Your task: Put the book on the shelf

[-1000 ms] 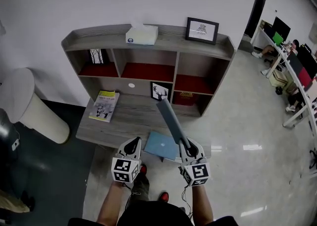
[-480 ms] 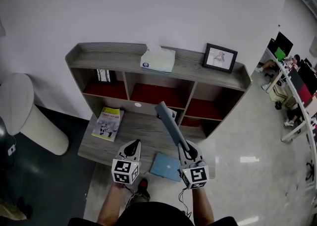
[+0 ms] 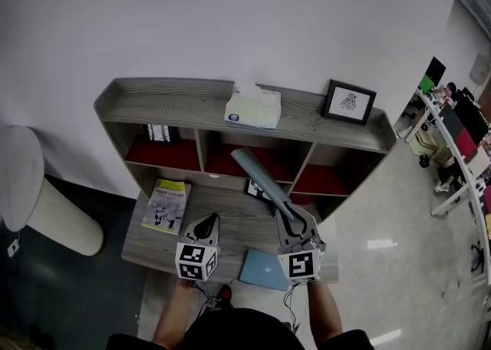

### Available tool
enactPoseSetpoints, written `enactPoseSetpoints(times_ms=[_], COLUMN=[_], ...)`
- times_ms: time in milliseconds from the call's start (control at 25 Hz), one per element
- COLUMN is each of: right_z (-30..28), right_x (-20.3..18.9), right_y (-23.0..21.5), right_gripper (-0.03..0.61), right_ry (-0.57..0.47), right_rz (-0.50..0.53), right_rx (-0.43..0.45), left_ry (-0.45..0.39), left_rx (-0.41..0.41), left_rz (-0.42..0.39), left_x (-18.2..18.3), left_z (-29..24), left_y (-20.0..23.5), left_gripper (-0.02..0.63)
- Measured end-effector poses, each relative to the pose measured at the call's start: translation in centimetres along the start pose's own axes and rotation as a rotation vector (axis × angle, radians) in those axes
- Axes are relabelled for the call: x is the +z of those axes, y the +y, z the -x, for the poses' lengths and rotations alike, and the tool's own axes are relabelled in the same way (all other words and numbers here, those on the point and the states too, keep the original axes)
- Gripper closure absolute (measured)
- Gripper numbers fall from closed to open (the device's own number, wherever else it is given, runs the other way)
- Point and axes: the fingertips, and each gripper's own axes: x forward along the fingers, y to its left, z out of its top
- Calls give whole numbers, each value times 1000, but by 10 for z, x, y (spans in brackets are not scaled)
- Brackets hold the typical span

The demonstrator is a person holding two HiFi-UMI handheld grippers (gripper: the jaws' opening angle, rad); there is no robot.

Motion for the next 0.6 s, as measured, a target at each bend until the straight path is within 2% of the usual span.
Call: enactPoseSetpoints(times_ms=[200, 440, 600], right_z=[-27, -56, -71], right_x=[11, -5, -21], right_y=[1, 14, 18], right_gripper=[508, 508, 506], right_ry=[0, 9, 26], right_rz=[193, 480, 555], right_rx=[4, 40, 56], left_ry=[3, 18, 27], left_rx=[-23, -38, -48], left_rz=[-7, -6, -2], left_x=[3, 0, -2], left_z=[-12, -24, -31], left_y=[16, 32, 39], left_gripper=[606, 606, 606])
